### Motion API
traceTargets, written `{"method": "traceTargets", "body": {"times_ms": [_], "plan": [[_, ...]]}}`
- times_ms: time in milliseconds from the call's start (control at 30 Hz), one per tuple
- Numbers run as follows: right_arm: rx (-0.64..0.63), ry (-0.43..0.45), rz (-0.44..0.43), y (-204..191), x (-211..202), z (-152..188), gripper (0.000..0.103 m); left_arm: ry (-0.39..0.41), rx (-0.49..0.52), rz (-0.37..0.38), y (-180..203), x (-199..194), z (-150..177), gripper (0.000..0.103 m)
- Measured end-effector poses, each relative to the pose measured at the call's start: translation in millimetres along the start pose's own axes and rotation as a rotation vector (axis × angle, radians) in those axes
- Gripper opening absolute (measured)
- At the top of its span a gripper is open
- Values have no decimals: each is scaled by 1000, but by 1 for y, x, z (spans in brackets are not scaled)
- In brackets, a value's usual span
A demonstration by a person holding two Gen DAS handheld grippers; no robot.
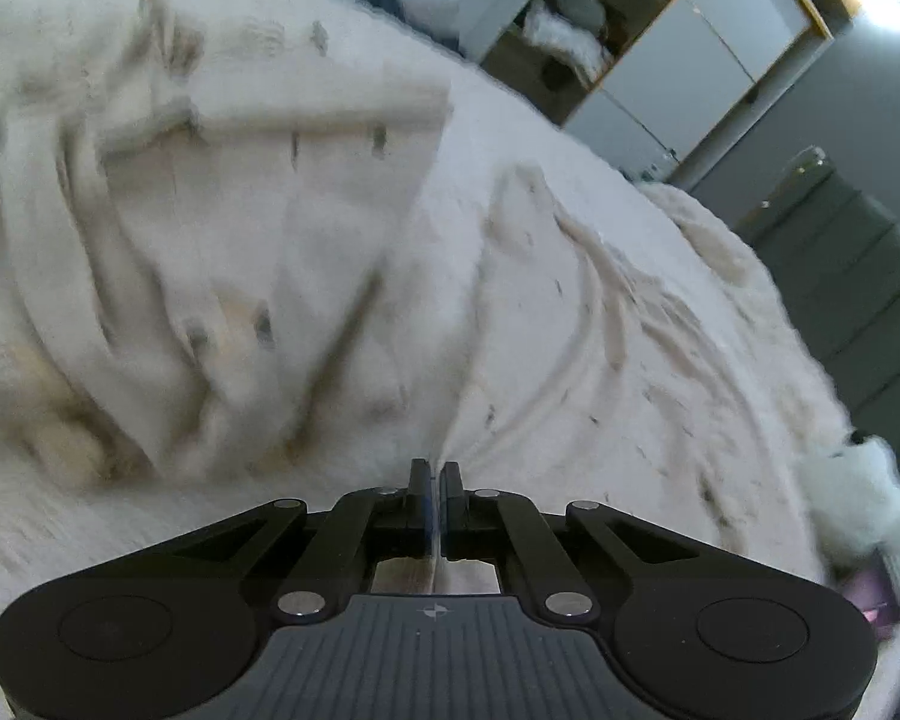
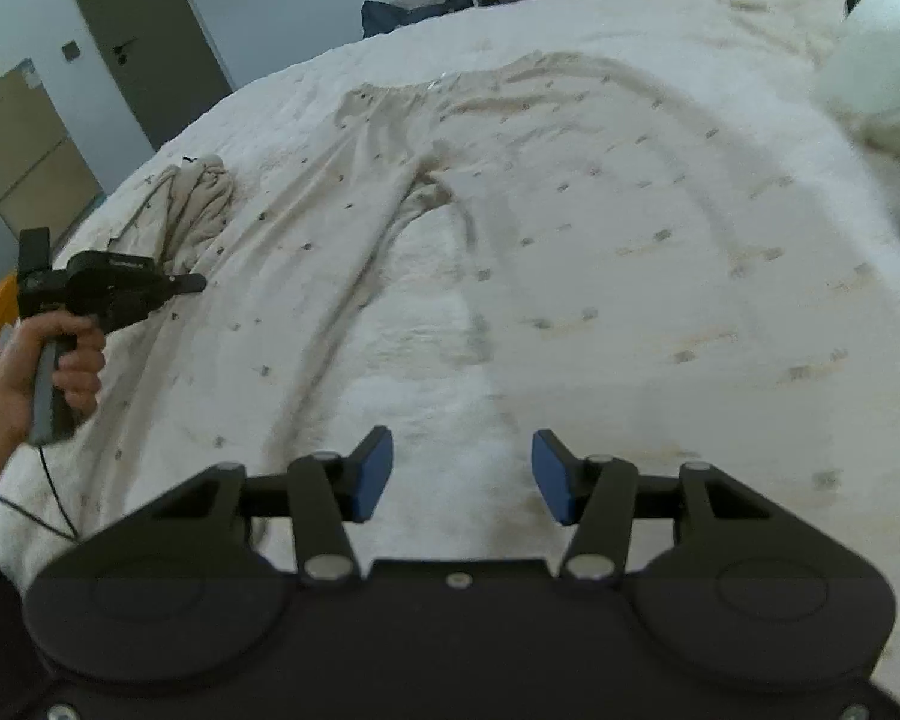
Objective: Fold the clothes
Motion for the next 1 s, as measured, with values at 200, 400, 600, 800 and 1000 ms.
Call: {"method": "traceTargets", "body": {"times_ms": [200,400,600,800,1000], "plan": [[16,-8,-51,-13,24,-17,50,6,113,-73,26,-9,5,28],[-78,56,8,-19,44,-91,50,34,87,-42,22,-34,9,36],[-126,136,2,-45,92,-224,50,-12,99,-26,23,-23,13,37],[9,72,-22,-40,160,-373,46,-52,132,-36,21,-5,12,37],[-143,12,142,-37,208,-472,48,-73,157,-49,15,7,4,37]]}}
Point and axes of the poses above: each gripper's, at about its wrist camera, not at the fingertips, and x roughly the way its jaws point, y to its right, z to its underside, the point moved 4 cm from there along x, roughly the way its jaws point, and after that the axes turned 14 degrees about -y, right-handed, at the moved point
